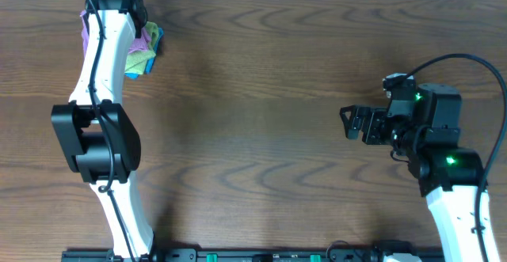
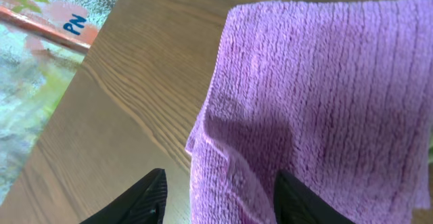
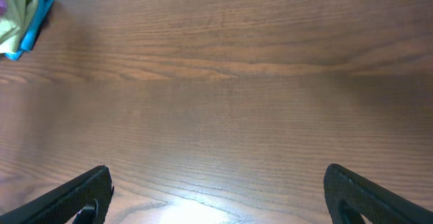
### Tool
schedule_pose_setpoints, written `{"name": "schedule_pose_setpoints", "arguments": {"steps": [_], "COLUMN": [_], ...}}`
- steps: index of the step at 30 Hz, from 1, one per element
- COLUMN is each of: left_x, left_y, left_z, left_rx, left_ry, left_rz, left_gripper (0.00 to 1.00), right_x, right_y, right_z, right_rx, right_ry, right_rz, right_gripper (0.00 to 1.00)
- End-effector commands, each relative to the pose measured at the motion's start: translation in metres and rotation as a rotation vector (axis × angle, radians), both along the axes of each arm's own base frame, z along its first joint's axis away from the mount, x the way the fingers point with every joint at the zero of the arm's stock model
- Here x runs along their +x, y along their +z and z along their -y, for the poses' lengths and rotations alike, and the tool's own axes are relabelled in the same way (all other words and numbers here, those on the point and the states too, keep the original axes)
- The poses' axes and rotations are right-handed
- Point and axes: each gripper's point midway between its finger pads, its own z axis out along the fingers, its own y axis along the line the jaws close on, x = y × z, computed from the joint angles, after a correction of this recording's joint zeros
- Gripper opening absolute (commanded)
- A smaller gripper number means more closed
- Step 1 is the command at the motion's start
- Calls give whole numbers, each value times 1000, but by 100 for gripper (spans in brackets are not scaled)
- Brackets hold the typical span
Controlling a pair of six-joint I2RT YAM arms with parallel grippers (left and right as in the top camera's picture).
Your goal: Fold the cloth
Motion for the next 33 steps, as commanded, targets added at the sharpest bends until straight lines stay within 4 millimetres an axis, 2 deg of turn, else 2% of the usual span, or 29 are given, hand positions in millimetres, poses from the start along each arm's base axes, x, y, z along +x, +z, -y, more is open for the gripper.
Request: {"name": "schedule_pose_setpoints", "arguments": {"steps": [1, 8, 14, 18, 23, 25, 29, 33], "left_x": [6, 33, 46, 55, 60, 64, 70, 66], "left_y": [19, 34, 32, 21, 2, -4, -24, -35], "left_z": [-4, -3, 8, 8, -7, -9, -7, -6], "left_rx": [-21, -50, -132, -196, -236, -253, -308, -319], "left_ry": [19, 10, -39, -59, -15, -19, -37, -34], "left_rz": [78, 232, 274, 288, 301, 305, 290, 252], "left_gripper": [54, 53, 50, 37, 18, 8, 6, 6], "right_x": [-1, -1, -1, -1, -1, -1, -1, -1], "right_y": [1, 1, 1, 1, 1, 1, 1, 1], "right_z": [0, 0, 0, 0, 0, 0, 0, 0], "right_rx": [17, 17, 17, 17, 17, 17, 17, 17], "right_ry": [-8, -8, -8, -8, -8, -8, -8, -8], "right_rz": [-1, -1, -1, -1, -1, -1, -1, -1], "right_gripper": [99, 99, 99, 99, 99, 99, 99, 99]}}
